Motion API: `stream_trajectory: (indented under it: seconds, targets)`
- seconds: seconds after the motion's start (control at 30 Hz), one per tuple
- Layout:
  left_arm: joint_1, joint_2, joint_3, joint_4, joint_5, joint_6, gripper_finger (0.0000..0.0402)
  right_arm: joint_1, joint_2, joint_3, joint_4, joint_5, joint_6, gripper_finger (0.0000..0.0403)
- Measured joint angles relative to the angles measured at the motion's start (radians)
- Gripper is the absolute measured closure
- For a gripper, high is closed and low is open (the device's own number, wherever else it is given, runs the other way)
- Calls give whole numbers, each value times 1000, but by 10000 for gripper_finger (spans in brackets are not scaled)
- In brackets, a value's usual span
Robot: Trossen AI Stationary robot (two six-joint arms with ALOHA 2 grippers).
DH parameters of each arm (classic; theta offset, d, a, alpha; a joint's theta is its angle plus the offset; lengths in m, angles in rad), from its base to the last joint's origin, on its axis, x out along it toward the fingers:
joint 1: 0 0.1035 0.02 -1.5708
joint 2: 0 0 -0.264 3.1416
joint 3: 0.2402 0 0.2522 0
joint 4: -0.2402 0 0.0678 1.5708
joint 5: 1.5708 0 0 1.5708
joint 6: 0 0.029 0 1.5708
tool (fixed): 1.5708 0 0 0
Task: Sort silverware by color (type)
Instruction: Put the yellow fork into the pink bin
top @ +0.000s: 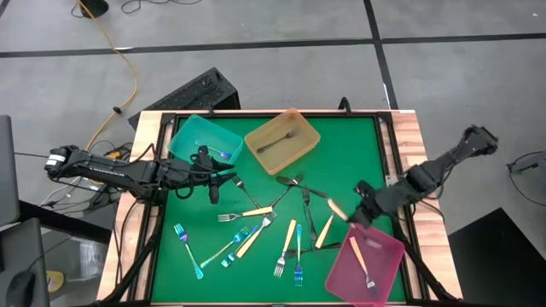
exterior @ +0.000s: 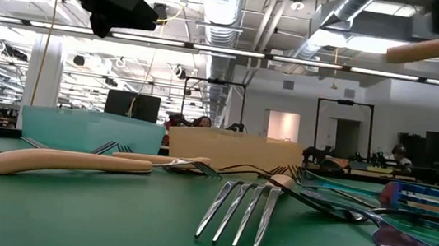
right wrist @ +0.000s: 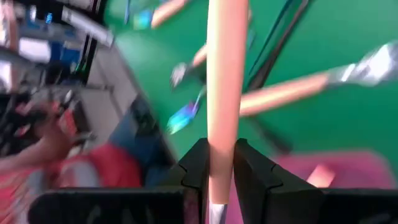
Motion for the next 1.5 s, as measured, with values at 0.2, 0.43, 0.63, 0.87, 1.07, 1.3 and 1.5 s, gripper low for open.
stream_trajectory:
  seconds: [0.2, 0.43, 0.63, 0.87, 1.07, 1.3, 1.5]
  targets:
    - [0, 0, 0, 0, 0, -18, 287, 245, 18, 0, 18, 31, 276, 322]
    - [0, 0, 0, 2, 0, -28, 287, 477, 65, 0, 45, 28, 631, 322]
    - [0, 0, 0, 3, -1, -27, 287, 552, 127, 0, -6, 23, 856, 321]
    - [0, 0, 0, 3, -1, -26, 287, 456, 239, 0, -7, 20, 859, 321]
    - [0, 0, 0, 3, -2, -15, 287, 420, 317, 0, -16, -30, 862, 321]
    - [0, 0, 0, 3, -17, -14, 287, 405, 386, 0, -24, -31, 862, 321]
    - [0, 0, 0, 3, -25, -14, 287, 390, 447, 0, -45, -31, 861, 321]
